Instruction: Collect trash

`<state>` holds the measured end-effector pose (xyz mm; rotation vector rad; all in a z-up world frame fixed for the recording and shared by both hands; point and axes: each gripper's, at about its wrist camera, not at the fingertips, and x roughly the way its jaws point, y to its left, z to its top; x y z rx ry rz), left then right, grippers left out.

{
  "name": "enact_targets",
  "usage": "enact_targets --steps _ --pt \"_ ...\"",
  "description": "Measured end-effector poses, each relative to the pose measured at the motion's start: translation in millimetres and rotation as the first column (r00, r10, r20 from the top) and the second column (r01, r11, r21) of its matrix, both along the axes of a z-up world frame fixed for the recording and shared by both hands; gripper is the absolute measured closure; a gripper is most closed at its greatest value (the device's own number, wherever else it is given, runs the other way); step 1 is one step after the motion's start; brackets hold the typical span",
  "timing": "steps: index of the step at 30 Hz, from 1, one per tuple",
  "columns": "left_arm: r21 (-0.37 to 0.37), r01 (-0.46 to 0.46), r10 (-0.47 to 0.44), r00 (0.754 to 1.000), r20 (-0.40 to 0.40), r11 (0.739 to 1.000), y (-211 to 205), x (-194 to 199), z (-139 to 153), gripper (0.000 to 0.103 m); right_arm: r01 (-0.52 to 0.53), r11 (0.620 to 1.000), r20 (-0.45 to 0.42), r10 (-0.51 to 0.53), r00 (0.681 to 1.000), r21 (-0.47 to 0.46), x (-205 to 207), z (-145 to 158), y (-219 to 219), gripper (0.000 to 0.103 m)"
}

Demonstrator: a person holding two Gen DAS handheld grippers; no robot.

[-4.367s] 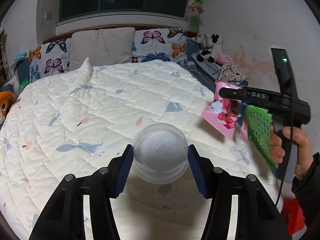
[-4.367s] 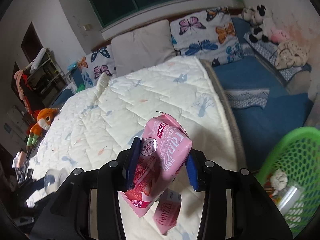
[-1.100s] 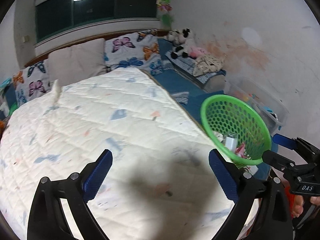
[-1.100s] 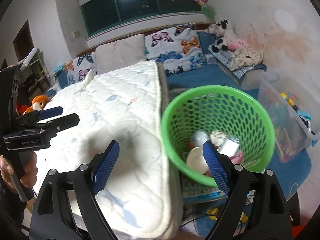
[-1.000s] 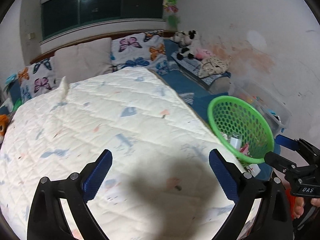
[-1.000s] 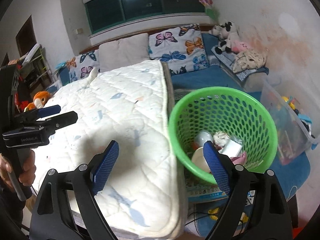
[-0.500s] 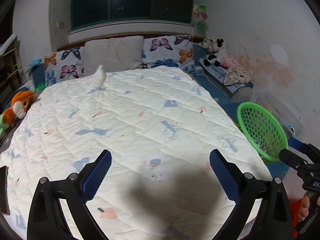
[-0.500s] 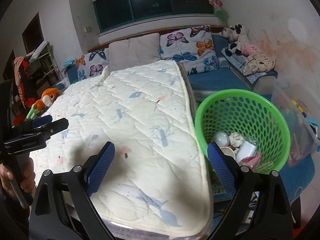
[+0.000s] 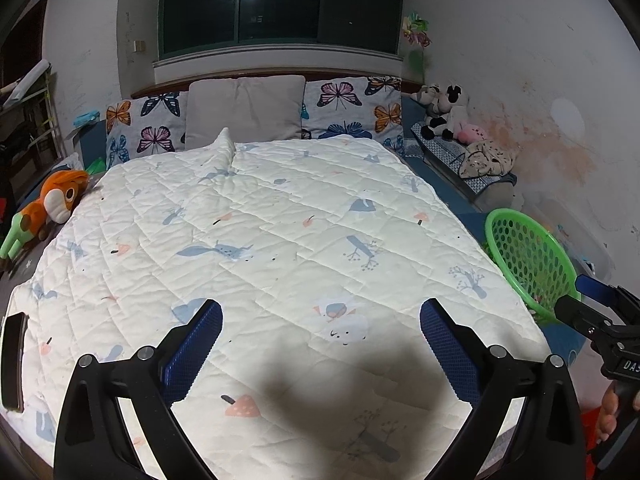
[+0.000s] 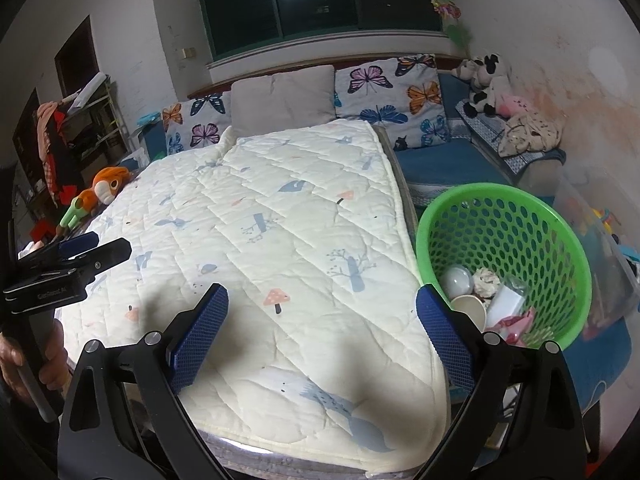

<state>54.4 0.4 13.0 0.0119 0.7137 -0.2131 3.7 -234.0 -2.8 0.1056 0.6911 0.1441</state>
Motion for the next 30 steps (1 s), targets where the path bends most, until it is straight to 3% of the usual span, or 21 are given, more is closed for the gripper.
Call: enact_targets --steps 30 --pt "-0.003 -0.007 0.007 1.0 -0.007 1.0 8.7 -7.6 -1.6 0.007 -0.018 1.0 -0.002 0.018 1.0 0.0 0.1 0.7 9.9 0.008"
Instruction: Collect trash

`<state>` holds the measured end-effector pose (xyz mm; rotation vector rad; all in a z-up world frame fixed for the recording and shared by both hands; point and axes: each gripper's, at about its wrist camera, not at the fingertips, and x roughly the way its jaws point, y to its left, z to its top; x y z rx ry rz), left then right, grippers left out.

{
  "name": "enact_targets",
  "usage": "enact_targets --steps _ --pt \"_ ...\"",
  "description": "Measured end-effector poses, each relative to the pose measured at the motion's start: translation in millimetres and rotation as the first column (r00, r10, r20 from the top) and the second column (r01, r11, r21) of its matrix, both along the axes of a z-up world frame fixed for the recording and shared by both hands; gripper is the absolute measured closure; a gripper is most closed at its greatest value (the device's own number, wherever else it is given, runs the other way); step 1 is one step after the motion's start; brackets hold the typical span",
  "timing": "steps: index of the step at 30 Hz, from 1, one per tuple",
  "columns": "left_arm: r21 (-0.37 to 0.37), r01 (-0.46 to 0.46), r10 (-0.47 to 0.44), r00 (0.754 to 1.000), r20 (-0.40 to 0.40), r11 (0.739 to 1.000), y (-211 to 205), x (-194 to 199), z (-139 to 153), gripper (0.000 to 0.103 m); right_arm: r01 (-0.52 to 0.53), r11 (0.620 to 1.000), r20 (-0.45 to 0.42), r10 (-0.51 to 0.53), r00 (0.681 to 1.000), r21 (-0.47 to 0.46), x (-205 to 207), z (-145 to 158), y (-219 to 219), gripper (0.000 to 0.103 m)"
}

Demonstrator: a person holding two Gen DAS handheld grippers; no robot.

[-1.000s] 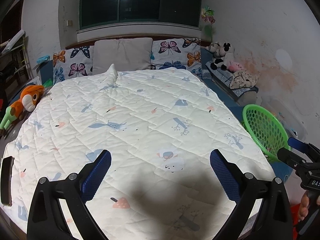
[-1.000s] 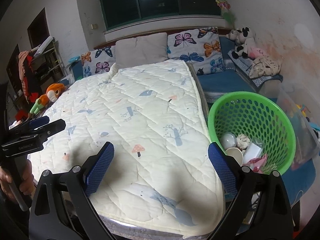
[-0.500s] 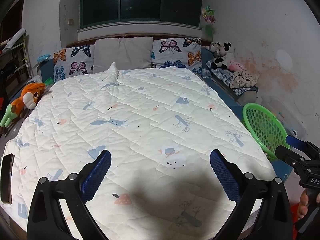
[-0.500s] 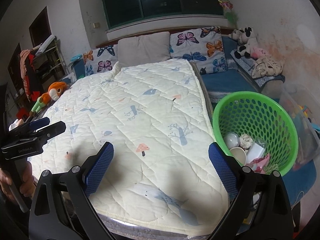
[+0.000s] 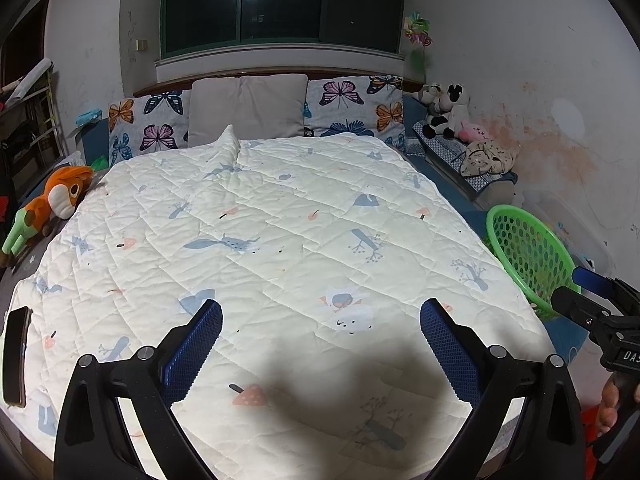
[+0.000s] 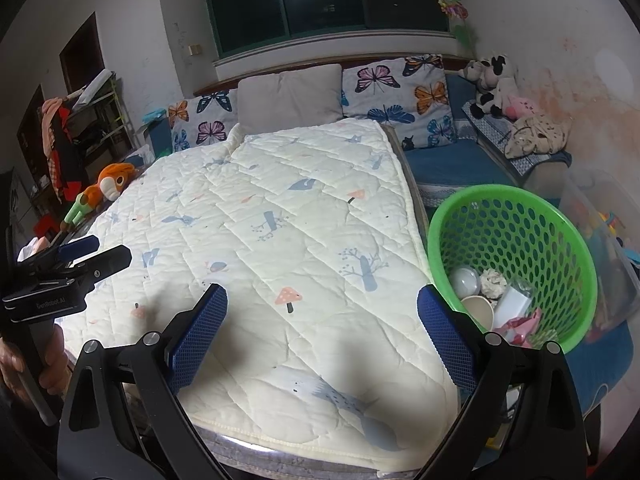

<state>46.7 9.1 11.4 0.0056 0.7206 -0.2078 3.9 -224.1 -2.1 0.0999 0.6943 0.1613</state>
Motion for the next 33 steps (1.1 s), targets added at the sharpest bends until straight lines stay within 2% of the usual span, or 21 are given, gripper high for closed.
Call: enact_targets --steps 33 --pt "0.01 0.009 -0.009 1.0 -0.002 1.0 -2.5 -3.5 -1.8 0.007 -0.005 1.0 -0.016 0.006 1.0 0.013 2.8 -7.3 -2.4 0.008"
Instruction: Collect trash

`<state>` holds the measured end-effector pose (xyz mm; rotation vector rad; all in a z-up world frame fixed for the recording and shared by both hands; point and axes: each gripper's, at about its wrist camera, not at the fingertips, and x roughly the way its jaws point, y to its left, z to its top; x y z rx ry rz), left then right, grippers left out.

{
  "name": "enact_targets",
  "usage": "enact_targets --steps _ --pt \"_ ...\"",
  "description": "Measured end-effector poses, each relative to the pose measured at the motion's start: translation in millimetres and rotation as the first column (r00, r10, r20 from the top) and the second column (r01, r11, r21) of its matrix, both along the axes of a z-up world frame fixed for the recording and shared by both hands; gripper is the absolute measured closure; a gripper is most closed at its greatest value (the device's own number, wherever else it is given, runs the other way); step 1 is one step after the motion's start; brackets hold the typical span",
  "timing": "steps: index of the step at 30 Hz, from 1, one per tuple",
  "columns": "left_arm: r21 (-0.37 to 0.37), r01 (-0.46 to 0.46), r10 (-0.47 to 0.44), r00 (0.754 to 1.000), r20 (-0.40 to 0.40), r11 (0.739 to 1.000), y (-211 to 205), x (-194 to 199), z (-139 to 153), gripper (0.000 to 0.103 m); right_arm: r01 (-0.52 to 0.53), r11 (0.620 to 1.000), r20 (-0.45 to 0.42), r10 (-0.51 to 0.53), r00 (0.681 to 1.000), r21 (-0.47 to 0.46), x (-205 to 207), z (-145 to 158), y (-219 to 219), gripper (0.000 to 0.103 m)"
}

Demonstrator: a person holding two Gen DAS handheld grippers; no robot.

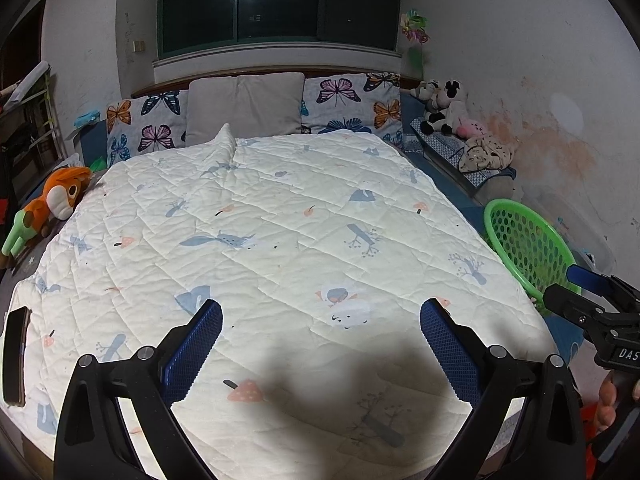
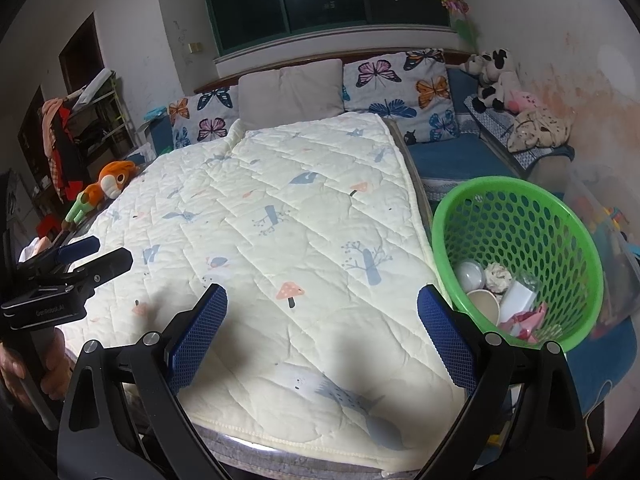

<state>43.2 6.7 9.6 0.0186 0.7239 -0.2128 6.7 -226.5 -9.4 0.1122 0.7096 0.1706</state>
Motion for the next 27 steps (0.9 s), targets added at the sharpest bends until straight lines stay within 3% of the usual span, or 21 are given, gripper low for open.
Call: enact_targets --steps 27 --pt "-0.001 0.006 -0.006 1.0 0.004 1.0 -5.5 -1.4 0.1 0.007 -0.011 1.0 0.002 0.011 1.0 -0.002 -1.5 -1.9 3.7 0.008"
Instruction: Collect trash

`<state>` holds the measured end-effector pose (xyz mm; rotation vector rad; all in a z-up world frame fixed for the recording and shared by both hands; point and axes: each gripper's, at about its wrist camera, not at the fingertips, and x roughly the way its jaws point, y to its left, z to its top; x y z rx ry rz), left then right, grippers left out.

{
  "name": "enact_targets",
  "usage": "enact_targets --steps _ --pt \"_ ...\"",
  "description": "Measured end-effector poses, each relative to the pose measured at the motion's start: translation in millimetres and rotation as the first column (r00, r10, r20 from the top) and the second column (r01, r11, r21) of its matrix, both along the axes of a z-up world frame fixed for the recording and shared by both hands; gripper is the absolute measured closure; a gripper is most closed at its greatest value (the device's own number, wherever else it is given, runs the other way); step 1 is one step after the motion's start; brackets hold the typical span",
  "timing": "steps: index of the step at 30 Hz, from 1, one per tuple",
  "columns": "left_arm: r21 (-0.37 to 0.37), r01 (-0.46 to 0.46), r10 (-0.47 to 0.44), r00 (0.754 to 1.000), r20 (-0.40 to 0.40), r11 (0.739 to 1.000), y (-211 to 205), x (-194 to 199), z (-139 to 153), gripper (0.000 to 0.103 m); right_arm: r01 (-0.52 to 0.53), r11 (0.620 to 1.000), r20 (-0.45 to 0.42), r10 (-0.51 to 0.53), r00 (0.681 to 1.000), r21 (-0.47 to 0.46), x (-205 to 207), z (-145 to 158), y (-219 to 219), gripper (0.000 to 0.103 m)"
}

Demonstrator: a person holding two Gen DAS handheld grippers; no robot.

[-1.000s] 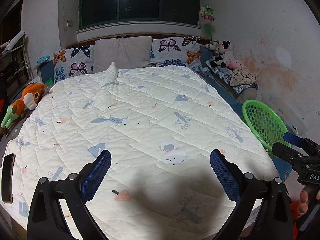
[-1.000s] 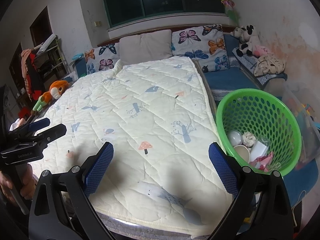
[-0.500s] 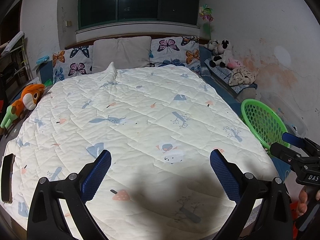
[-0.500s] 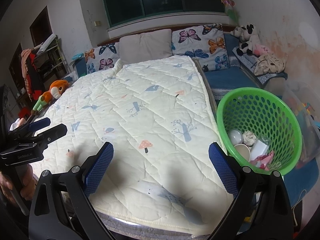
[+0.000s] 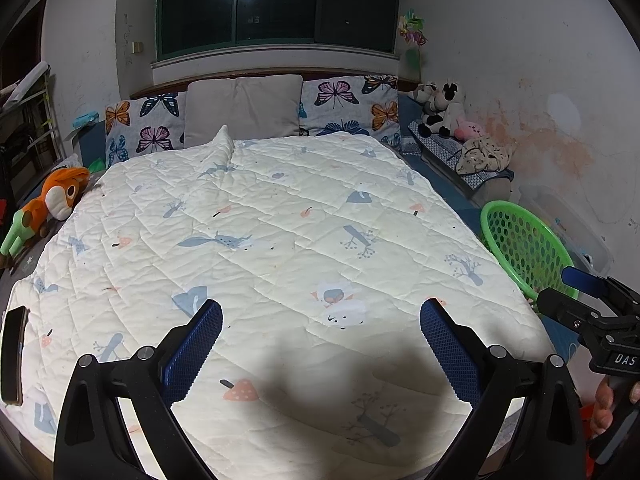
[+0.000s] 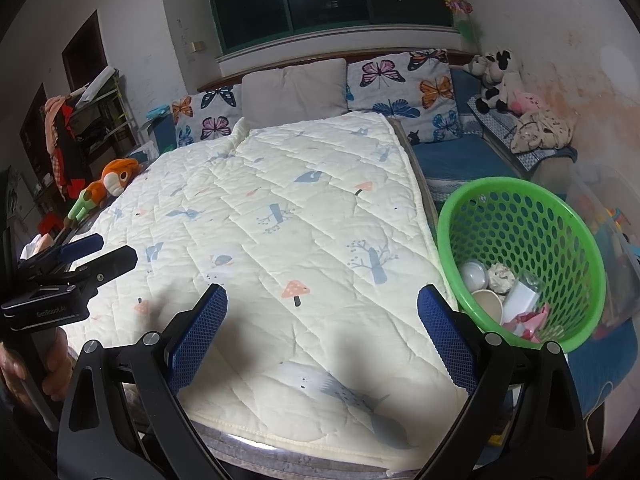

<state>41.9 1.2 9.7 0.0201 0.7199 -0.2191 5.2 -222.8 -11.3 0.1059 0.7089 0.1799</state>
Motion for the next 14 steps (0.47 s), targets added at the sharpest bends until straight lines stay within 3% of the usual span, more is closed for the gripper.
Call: enact_targets --steps 14 --pt "-0.016 -0.018 0.018 1.0 -0.003 1.0 5.1 1.3 1.2 0.007 -0.009 1.0 0.003 0.009 1.0 -0.003 0.0 2.6 3.2 0.008"
